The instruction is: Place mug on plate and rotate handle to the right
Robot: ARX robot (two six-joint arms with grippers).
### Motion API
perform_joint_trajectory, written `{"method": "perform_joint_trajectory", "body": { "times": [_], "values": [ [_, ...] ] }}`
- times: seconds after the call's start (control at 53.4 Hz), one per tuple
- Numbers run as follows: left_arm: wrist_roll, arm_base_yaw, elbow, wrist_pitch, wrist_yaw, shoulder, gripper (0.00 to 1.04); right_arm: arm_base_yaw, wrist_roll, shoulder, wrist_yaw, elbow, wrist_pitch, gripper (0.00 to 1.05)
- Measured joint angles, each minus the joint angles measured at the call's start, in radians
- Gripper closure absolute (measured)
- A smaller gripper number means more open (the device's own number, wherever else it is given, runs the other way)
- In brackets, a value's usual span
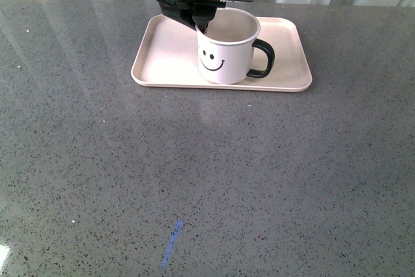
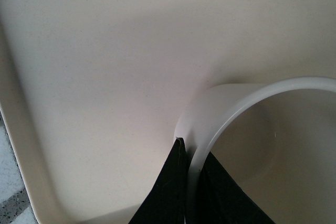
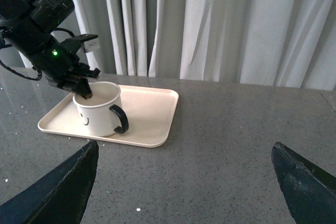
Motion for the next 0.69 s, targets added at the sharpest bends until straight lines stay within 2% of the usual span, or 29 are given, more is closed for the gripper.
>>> {"method": "perform_joint_trajectory", "body": {
  "times": [0.094, 0.337, 0.506, 0.618, 0.693],
  "values": [
    [0.000, 0.000, 0.000, -0.001, 0.000, 0.000, 1.03, 0.000, 0.000, 0.000, 0.000, 0.000, 0.000, 0.09],
    [-0.005, -0.001, 0.000, 0.003, 0.014, 0.000, 0.54, 0.000, 0.000, 0.000, 0.000, 0.000, 0.000, 0.09],
    [-0.014, 0.000, -0.061, 0.059, 0.025, -0.019, 0.21, 0.000, 0.000, 0.000, 0.000, 0.000, 0.000, 0.09],
    [-0.015, 0.004, -0.126, 0.094, 0.040, -0.051, 0.08, 0.000, 0.000, 0.000, 0.000, 0.000, 0.000, 0.09],
    [-0.015, 0.009, -0.174, 0.118, 0.043, -0.085, 0.09, 0.000, 0.000, 0.000, 0.000, 0.000, 0.000, 0.09]
  ]
}}
